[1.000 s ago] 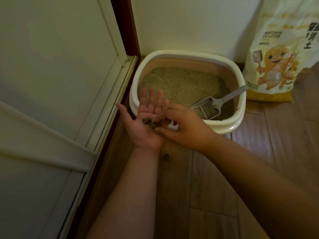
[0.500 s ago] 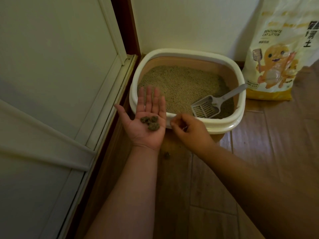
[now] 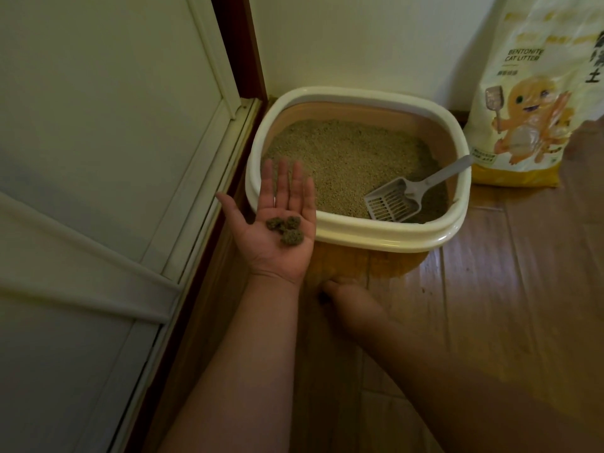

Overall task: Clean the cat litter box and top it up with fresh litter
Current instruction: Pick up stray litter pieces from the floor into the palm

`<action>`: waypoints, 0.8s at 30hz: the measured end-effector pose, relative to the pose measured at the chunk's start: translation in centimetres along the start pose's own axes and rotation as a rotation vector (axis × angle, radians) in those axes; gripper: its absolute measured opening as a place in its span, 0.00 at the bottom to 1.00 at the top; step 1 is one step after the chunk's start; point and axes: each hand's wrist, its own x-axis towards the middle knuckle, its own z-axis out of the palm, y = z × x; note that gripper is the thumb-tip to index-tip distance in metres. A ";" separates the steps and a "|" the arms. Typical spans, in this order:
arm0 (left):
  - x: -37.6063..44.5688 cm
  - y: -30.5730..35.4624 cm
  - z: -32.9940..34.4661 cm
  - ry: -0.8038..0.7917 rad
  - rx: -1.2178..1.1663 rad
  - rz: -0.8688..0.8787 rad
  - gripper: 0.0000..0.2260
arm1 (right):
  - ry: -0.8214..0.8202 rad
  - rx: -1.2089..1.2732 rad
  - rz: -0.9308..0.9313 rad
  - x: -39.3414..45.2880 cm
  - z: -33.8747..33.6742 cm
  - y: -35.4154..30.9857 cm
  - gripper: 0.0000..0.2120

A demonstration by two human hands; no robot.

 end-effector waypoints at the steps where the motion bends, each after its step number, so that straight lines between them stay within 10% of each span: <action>1: 0.1 0.0 -0.1 0.000 0.003 0.000 0.38 | 0.017 0.032 0.017 0.0 -0.3 0.1 0.12; 11: -0.1 -0.5 -0.5 0.013 0.076 0.025 0.37 | 0.738 0.385 -0.214 -2.0 -14.0 -2.9 0.12; 20: 0.0 -0.6 -0.1 0.004 0.140 -0.047 0.37 | 0.487 0.015 -0.418 0.7 -17.2 -5.6 0.14; 24: 0.2 0.4 -0.4 -0.004 0.085 -0.025 0.35 | 0.598 0.291 -0.314 0.9 -16.5 -5.5 0.14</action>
